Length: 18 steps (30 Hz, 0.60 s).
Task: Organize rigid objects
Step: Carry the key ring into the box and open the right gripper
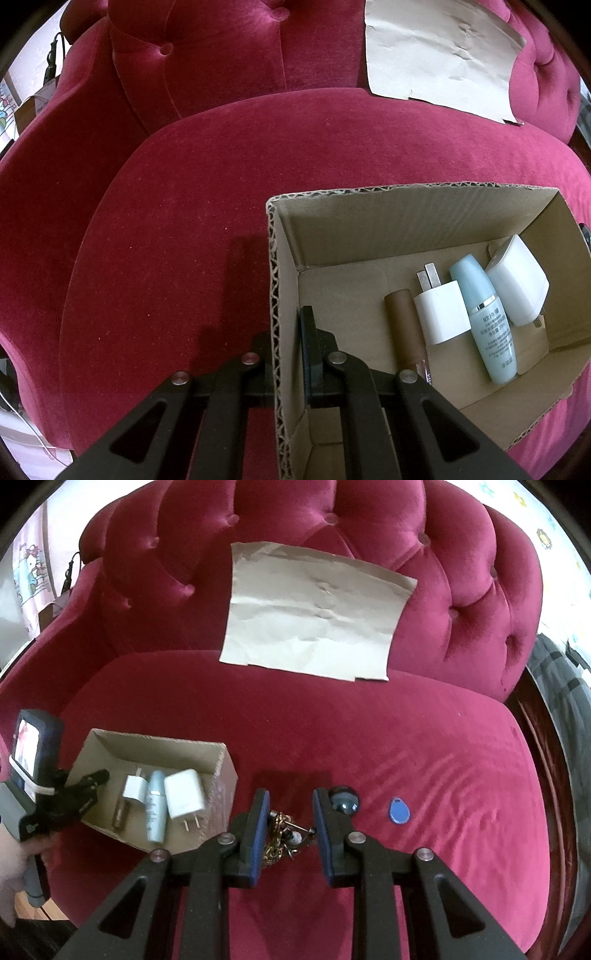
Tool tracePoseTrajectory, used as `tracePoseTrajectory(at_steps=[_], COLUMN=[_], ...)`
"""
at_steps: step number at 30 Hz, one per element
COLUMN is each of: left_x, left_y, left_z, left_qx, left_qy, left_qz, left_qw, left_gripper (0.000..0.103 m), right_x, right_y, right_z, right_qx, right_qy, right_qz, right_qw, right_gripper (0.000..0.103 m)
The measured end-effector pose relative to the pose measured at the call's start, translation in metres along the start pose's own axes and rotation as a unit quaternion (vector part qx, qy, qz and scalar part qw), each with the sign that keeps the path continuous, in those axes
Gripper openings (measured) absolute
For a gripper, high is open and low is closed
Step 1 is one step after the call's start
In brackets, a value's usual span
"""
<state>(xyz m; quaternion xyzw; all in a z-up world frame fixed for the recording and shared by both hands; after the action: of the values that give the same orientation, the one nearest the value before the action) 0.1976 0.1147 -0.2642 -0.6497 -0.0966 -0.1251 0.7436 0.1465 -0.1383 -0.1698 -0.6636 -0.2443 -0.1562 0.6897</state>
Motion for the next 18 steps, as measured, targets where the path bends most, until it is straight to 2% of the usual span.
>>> tracePoseTrajectory(at_steps=[18], left_x=[0.0], left_y=[-0.001], left_z=[0.001], left_qx=[-0.001], left_qy=[0.0], left_qz=[0.0], left_qw=[1.0], left_gripper=[0.007], right_x=[0.041], right_y=[-0.025], right_z=[0.063], right_qx=[0.043], right_qy=[-0.028], right_qz=[-0.044], right_qw=[0.998], right_gripper=[0.025])
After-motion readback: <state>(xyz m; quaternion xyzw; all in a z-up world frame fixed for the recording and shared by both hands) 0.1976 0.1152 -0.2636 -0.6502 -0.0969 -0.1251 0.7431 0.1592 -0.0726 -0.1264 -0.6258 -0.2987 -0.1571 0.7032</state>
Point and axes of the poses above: each gripper's, at about its wrist camera, not at the fingertips, and y roughly the way its jaws point, z to its left, x to its top, the point moved 7 cm from there along y, roughly the way its jaws point, and after that the axes turned 9 degrees about z, right-handed, at the moved point
